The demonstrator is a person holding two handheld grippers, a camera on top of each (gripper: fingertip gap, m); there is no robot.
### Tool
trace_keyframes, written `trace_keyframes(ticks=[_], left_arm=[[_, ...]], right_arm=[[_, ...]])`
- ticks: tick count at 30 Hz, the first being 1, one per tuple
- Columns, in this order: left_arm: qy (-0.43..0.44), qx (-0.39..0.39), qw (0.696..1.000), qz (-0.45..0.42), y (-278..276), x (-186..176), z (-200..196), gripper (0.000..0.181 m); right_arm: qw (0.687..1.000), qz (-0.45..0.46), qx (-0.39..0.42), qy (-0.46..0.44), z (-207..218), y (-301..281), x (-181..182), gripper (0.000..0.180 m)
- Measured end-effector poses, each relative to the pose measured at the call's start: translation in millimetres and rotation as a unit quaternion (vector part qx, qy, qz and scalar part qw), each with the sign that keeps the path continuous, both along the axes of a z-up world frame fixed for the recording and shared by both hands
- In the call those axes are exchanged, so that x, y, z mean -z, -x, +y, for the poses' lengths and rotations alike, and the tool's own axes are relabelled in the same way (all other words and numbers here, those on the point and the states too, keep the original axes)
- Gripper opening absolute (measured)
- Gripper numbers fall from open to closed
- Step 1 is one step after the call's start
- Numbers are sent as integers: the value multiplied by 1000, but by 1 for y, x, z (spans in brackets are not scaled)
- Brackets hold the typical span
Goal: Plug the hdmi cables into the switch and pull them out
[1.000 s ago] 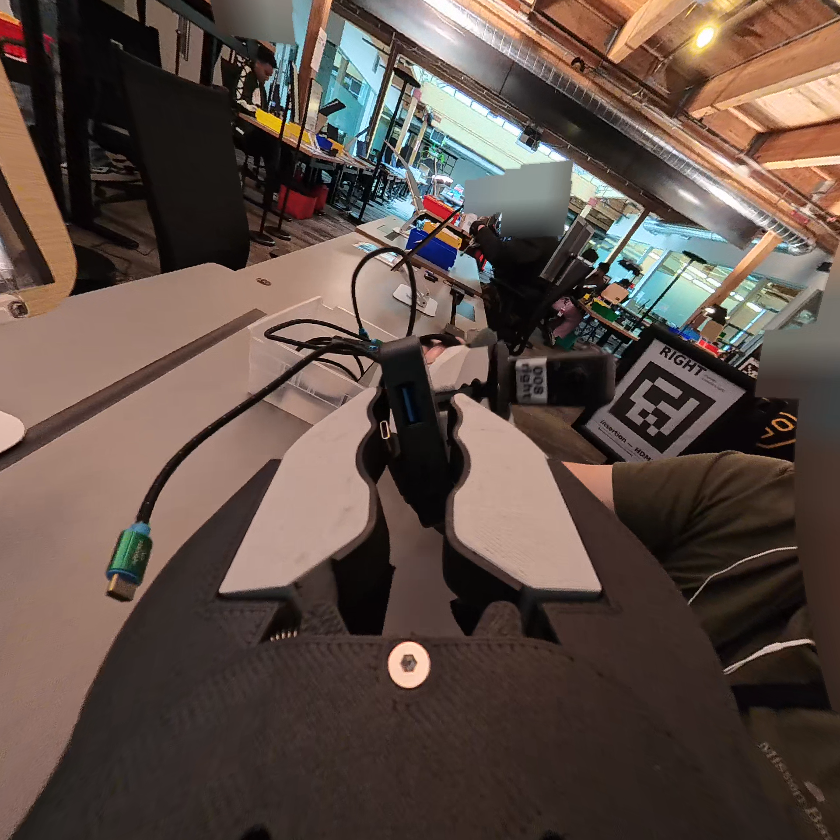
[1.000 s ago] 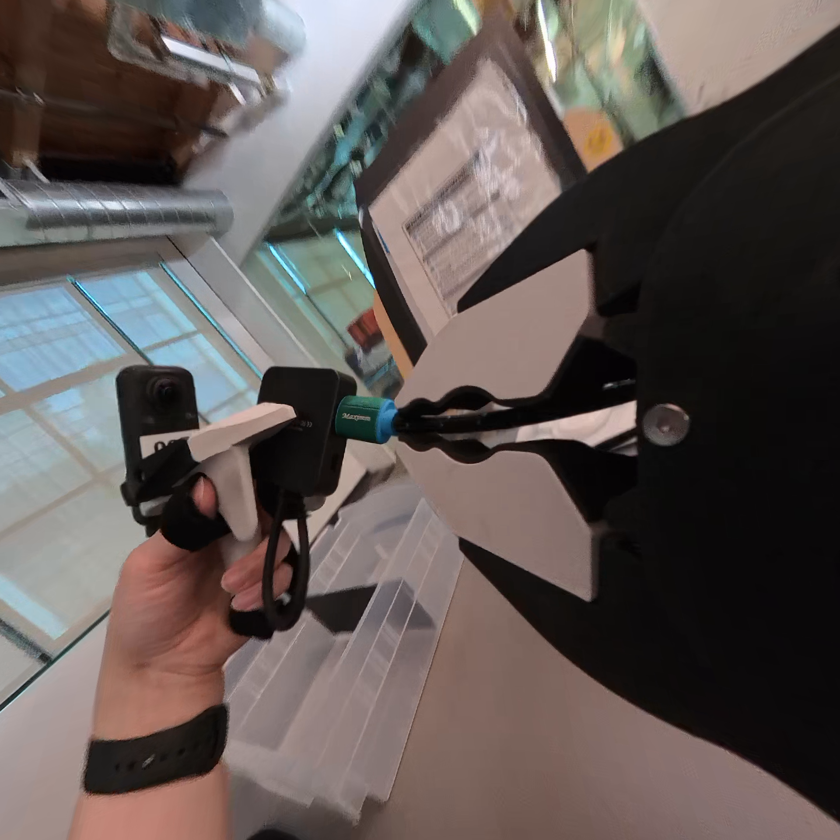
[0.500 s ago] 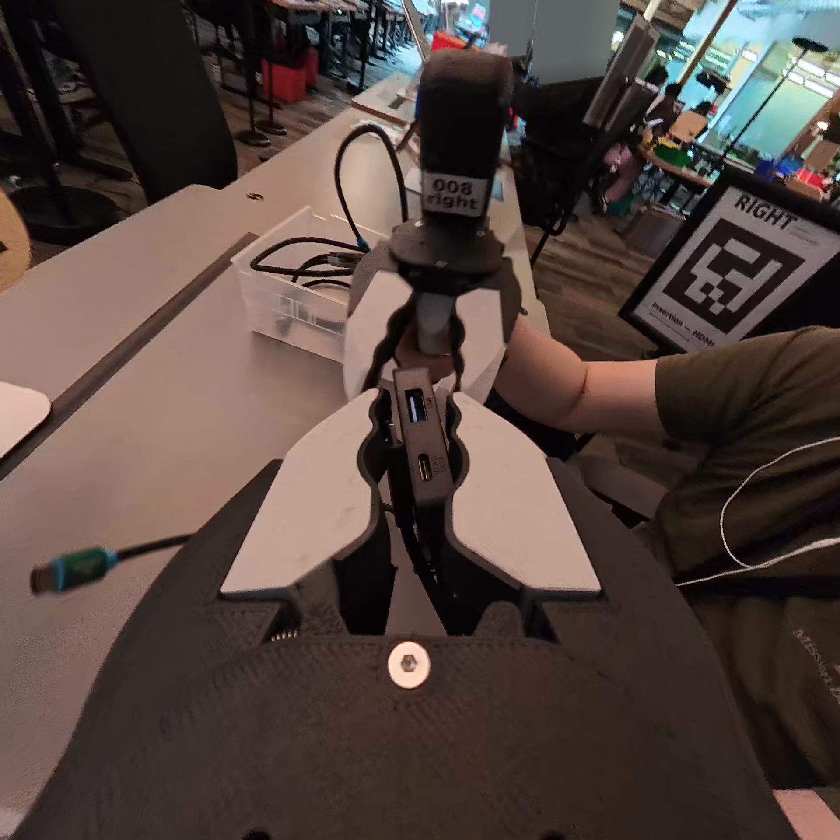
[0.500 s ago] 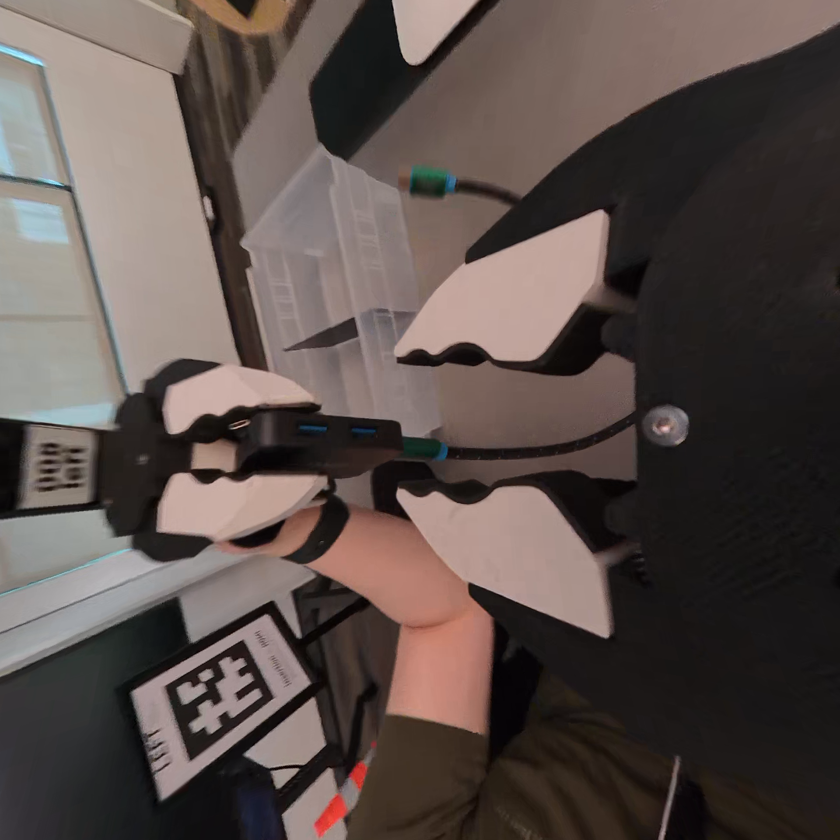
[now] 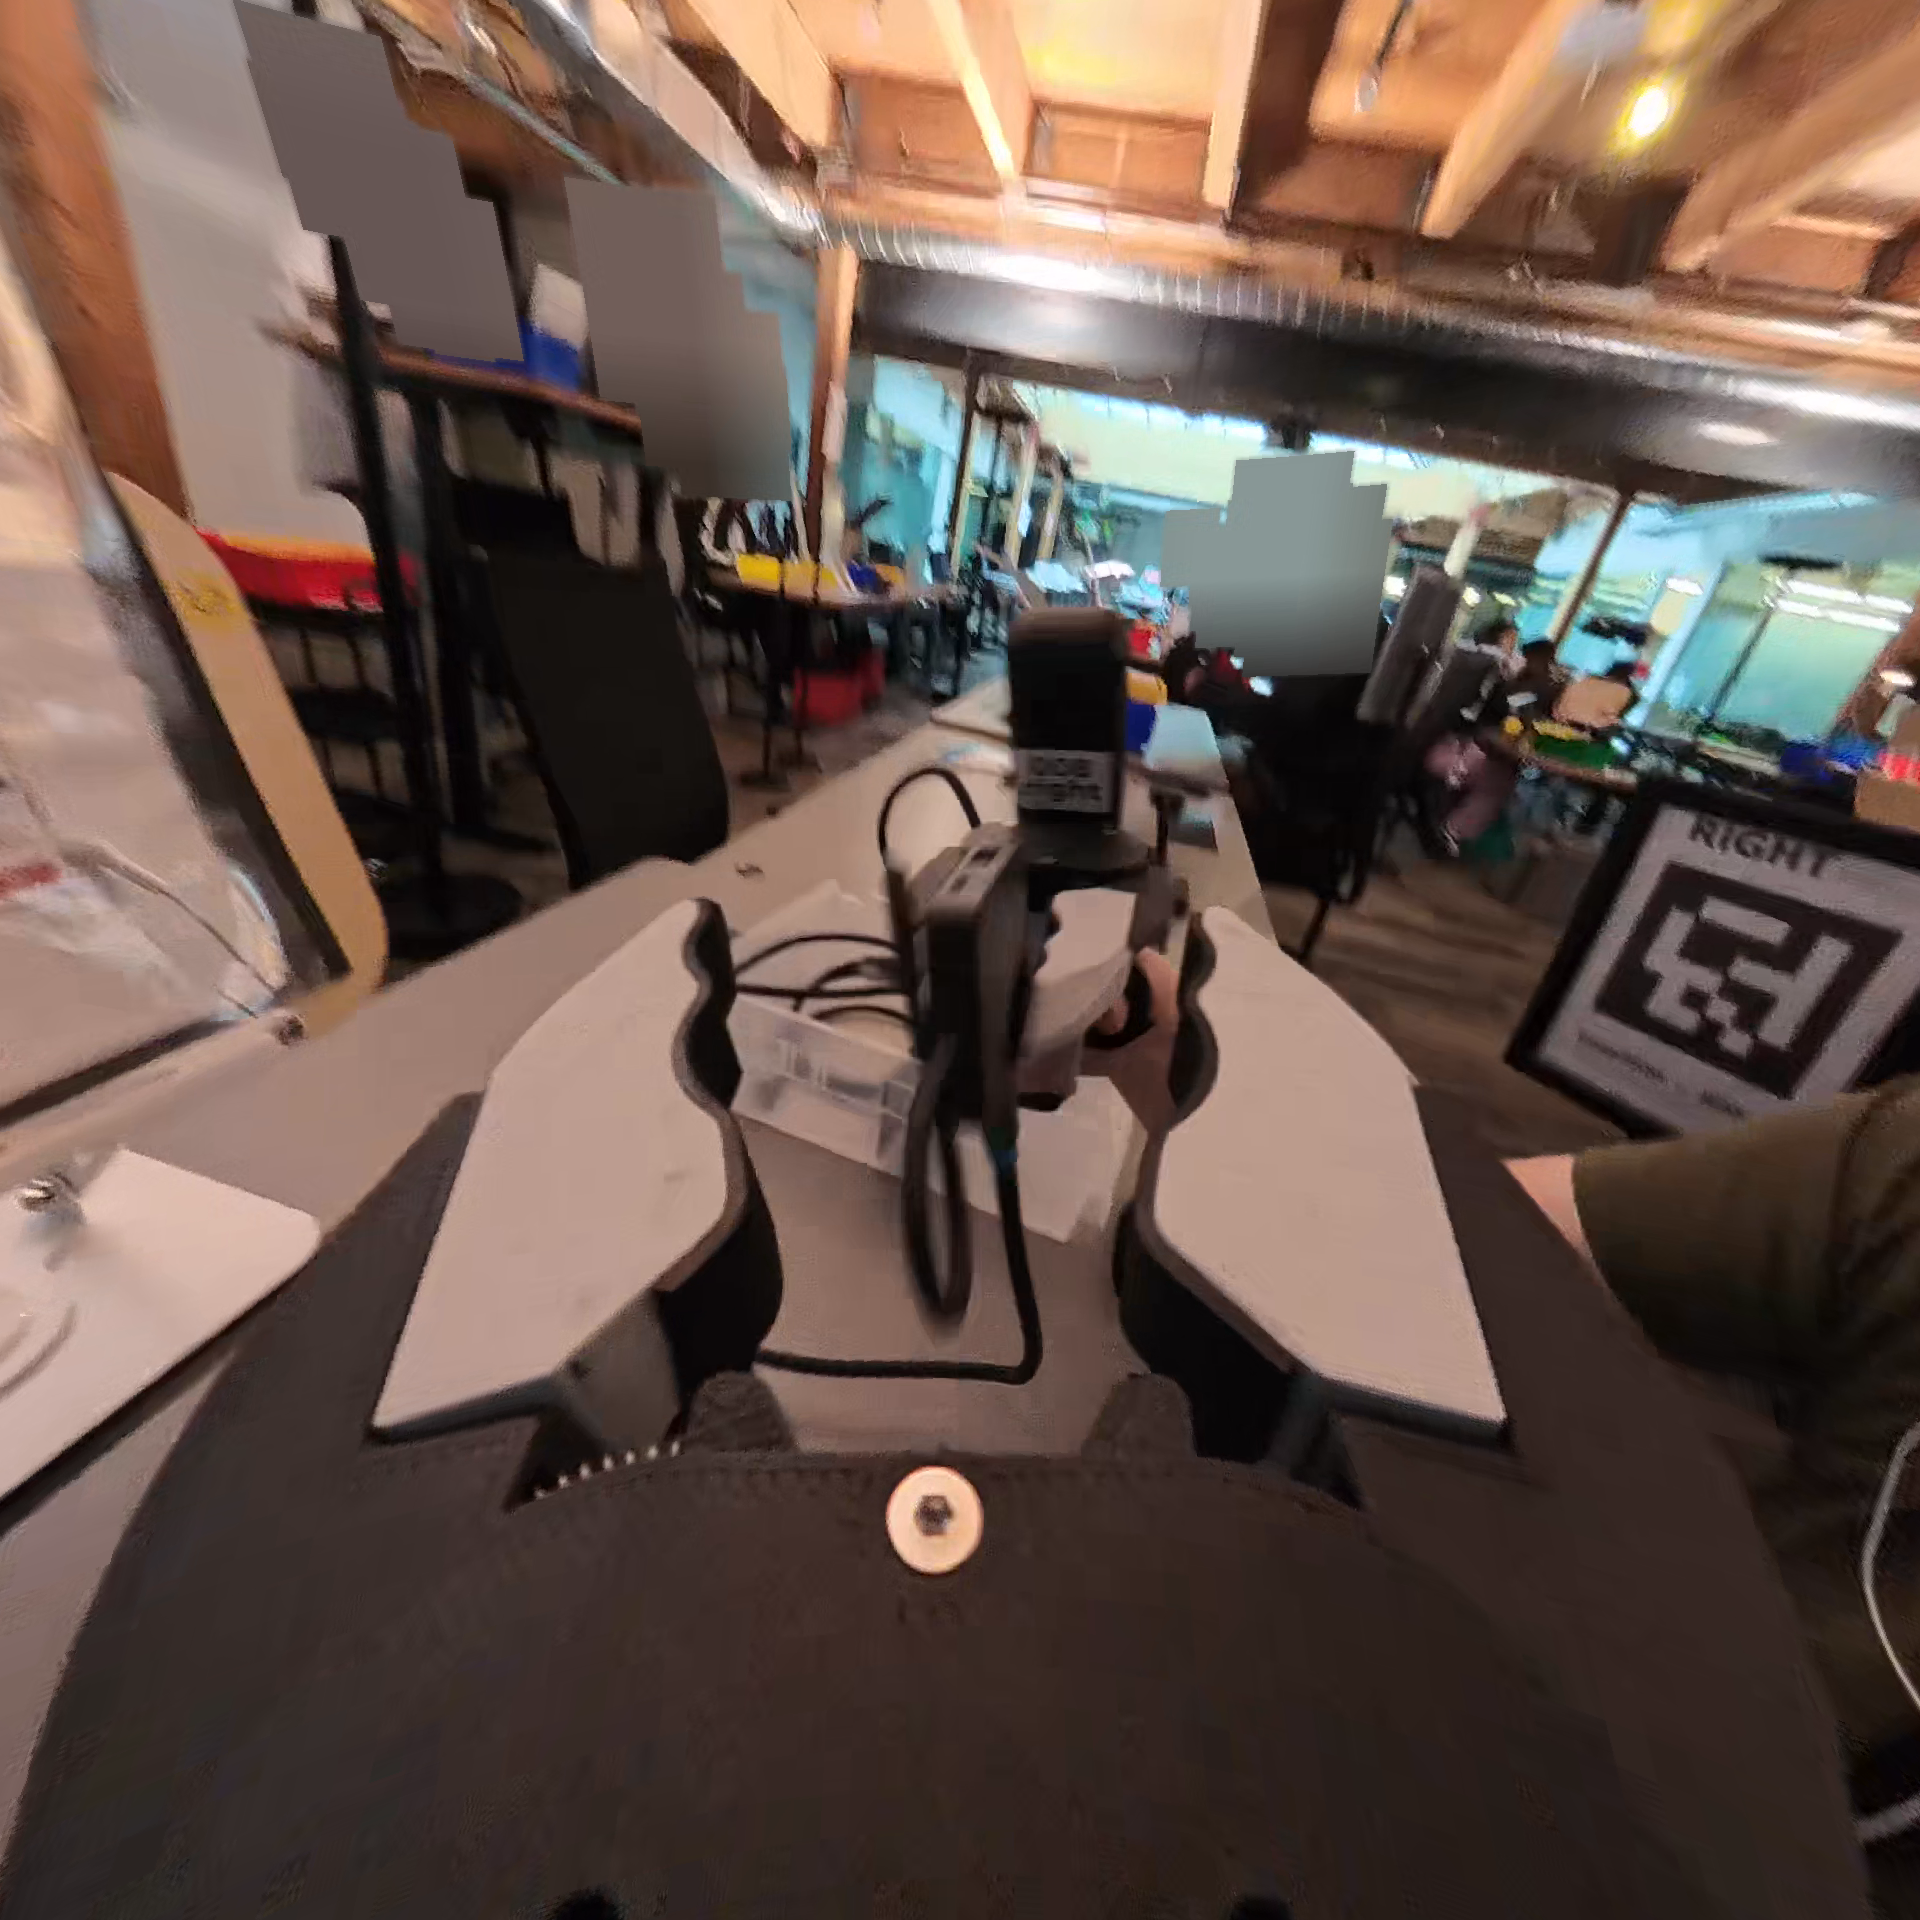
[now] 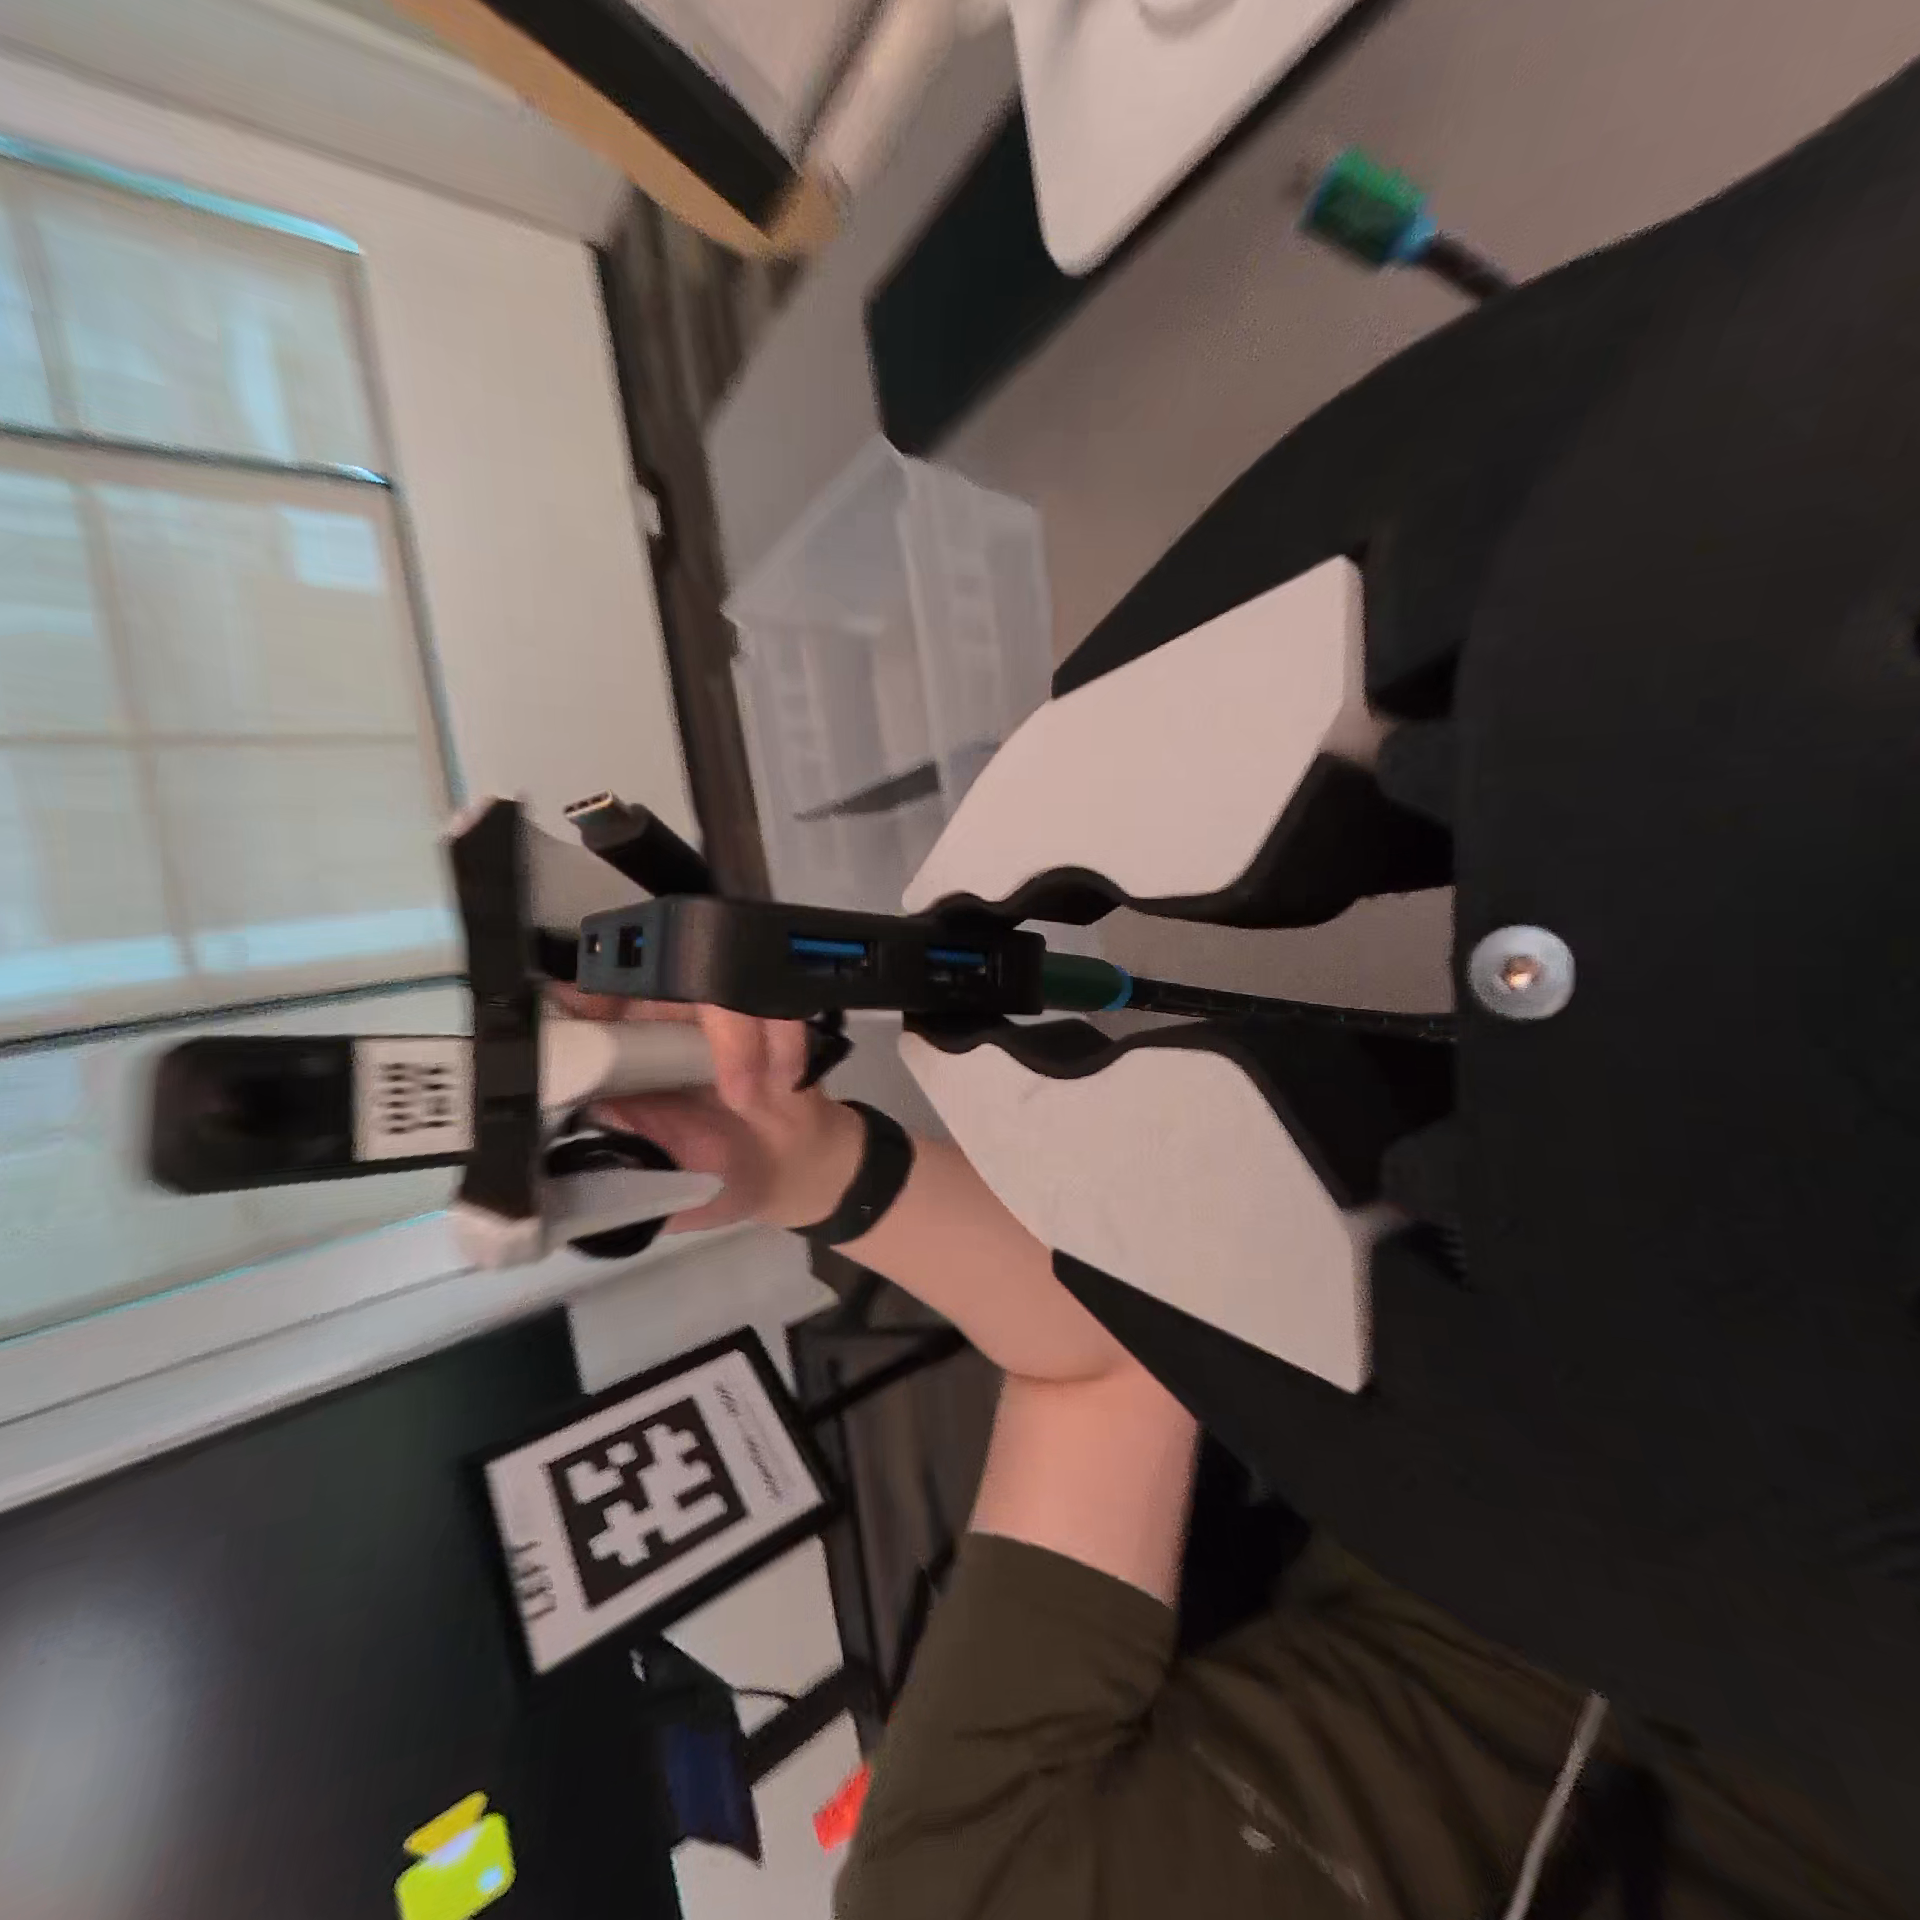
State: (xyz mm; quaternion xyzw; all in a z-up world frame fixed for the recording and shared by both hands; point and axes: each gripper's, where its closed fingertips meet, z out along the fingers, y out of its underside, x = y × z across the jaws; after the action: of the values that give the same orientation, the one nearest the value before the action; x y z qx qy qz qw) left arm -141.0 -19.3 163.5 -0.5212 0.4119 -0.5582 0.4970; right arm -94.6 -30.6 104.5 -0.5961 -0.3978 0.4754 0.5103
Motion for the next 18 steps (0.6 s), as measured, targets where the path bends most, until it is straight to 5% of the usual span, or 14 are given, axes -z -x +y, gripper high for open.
trace_keyframes(ticks=[4, 9, 18], left_arm=[[-22, -16, 999, -23, 20, -14, -5, 82], [-10, 1, 1000, -6, 17, -8, -8, 78], [5, 28, 999, 30, -2, 7, -12, 74]], right_arm=[[983, 106, 80, -129, -28, -54, -79, 15], [915, 217, 160, -301, -103, -119, -155, 15], [843, 200, 335, -370, -159, -238, -174, 15]])
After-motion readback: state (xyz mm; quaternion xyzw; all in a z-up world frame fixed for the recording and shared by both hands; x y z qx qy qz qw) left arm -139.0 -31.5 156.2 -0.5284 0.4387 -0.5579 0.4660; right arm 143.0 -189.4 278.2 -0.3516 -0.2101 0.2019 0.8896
